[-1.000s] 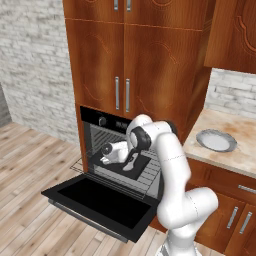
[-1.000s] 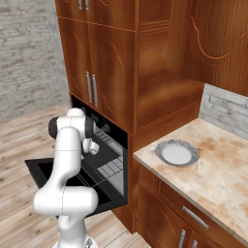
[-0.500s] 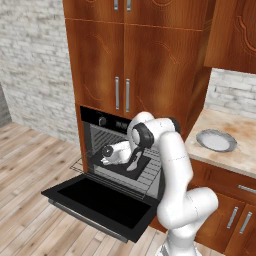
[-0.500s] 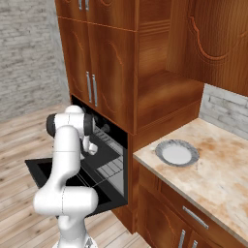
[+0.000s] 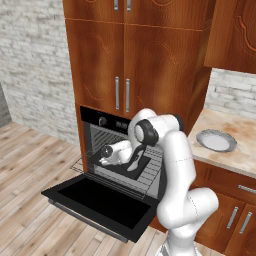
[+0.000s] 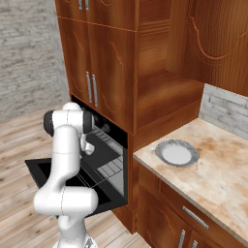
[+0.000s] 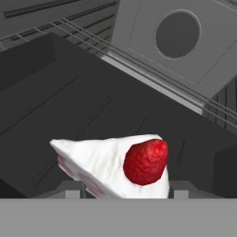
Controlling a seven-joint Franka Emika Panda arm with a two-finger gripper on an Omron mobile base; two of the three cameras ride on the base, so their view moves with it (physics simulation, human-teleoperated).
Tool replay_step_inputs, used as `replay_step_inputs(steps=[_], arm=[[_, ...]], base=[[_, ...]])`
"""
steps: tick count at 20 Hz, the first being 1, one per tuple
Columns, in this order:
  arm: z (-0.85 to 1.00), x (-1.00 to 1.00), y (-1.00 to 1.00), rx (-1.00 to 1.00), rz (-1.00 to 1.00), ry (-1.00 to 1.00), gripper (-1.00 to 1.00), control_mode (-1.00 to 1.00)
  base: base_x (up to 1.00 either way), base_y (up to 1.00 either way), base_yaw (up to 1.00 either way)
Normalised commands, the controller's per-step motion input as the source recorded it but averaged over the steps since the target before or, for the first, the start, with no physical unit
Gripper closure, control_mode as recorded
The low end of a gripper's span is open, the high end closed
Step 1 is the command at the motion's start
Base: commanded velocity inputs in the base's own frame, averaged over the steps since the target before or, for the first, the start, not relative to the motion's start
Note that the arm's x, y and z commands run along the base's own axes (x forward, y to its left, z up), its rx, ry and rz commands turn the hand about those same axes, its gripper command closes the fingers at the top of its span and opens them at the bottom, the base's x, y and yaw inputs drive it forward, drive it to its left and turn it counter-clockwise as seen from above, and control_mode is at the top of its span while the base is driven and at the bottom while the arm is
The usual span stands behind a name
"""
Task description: Take the baked cake out of the oven and place it on the plate for cooling. Then close the oven door.
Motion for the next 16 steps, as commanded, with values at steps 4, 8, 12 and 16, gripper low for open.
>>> replay_step_inputs(steps=[4,8,12,16], arm=[[0.28,-0.21,0.12,0.00,0.00,0.00,1.00,-1.00],[0.27,-0.23,0.11,0.00,0.00,0.00,1.00,-1.00],[0.31,-0.26,0.06,0.03,0.00,0.00,1.00,-1.00],[0.37,-0.23,0.05,0.04,0.00,0.00,1.00,-1.00]], base=[[0.00,0.00,0.00],[0.00,0.00,0.00],[0.00,0.00,0.00],[0.00,0.00,0.00]])
